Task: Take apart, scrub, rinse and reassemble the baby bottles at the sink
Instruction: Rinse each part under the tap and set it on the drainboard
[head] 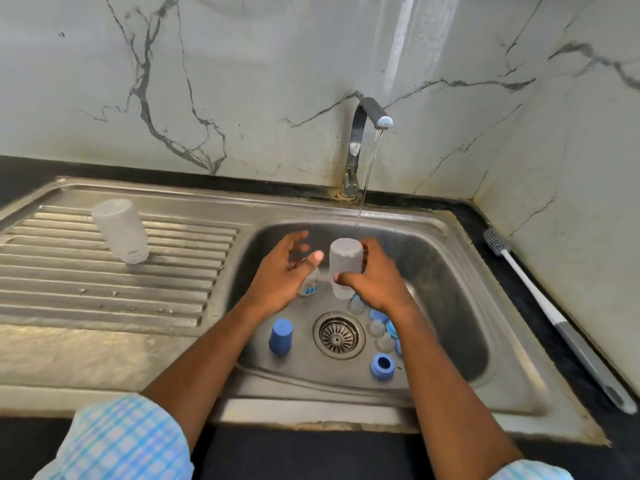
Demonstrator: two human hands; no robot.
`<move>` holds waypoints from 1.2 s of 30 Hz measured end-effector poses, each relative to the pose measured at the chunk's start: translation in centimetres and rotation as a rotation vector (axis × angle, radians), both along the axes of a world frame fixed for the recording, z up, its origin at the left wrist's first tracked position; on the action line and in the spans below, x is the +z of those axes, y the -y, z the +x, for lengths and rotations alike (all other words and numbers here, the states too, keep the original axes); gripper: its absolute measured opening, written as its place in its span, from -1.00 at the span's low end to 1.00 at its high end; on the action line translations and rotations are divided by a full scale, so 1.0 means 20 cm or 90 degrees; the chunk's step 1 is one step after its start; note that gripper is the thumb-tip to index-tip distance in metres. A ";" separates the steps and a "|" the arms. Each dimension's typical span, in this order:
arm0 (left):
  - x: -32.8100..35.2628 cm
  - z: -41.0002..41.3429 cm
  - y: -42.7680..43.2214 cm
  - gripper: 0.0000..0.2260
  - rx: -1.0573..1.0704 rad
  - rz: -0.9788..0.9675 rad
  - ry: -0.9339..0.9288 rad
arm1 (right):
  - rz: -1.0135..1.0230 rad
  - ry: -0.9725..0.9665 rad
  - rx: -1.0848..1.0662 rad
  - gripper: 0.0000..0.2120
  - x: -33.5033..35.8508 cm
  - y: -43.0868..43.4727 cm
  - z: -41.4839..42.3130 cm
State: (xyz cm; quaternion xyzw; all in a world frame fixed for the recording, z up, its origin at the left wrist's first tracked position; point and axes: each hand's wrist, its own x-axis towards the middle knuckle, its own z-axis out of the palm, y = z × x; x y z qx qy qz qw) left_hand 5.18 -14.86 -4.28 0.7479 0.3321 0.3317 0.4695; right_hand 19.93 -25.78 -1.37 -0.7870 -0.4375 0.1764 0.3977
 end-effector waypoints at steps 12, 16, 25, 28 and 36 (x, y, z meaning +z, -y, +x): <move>-0.06 0.00 -0.05 -0.71 -0.005 0.206 -0.189 | 0.071 0.056 -0.152 -0.35 0.02 0.02 0.04; -0.06 0.01 -0.06 -0.74 -0.001 0.217 -0.193 | 0.382 0.088 -0.234 -0.41 0.15 0.03 0.00; -0.06 0.00 -0.07 -0.75 0.015 0.214 -0.193 | 0.255 0.106 -0.263 -0.44 0.07 0.00 0.02; -0.06 0.00 -0.05 -0.75 -0.005 0.221 -0.200 | -0.011 0.056 -0.180 -0.51 -0.02 -0.01 0.00; -0.08 0.00 -0.07 -0.78 -0.004 0.217 -0.208 | 0.000 0.069 -0.220 -0.49 -0.01 -0.01 0.01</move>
